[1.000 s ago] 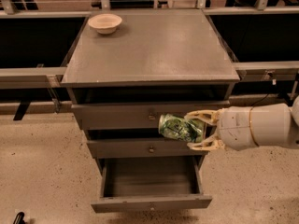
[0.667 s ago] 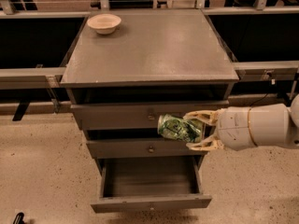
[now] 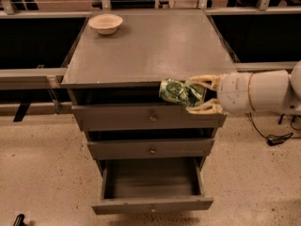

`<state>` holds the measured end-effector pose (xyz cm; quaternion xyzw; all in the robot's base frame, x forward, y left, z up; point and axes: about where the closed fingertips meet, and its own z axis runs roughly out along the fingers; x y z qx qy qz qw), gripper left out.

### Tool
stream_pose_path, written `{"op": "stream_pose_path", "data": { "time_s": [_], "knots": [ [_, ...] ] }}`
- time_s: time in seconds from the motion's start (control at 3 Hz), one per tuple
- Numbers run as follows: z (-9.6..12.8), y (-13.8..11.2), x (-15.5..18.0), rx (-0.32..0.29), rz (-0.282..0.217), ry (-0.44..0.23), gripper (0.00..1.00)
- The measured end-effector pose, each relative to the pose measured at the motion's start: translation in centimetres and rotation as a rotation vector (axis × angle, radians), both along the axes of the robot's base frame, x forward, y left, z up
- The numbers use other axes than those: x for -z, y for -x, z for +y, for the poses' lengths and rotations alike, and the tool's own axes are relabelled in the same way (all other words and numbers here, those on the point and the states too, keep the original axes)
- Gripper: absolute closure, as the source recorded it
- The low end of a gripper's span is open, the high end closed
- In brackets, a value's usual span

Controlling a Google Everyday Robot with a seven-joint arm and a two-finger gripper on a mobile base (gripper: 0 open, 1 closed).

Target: Pick green can from bottom drawer and place on counter

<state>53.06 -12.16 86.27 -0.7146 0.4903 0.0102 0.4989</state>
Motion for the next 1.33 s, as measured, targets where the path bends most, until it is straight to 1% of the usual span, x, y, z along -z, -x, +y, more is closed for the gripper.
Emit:
{"op": "stream_pose_path", "data": {
  "time_s": [0.33,0.67,1.0,1.33],
  "knots": [
    [0.7,-5.1,-2.0,0.022,-0.001,-0.081,1.0],
    [1.4,-9.9,-1.6,0.081,0.066,-0.158,1.0],
    [1.2,-12.9,-1.7,0.216,0.166,-0.281,1.0],
    [1.5,-13.5,-1.6,0.241,0.202,-0.296,0.8]
  ]
}}
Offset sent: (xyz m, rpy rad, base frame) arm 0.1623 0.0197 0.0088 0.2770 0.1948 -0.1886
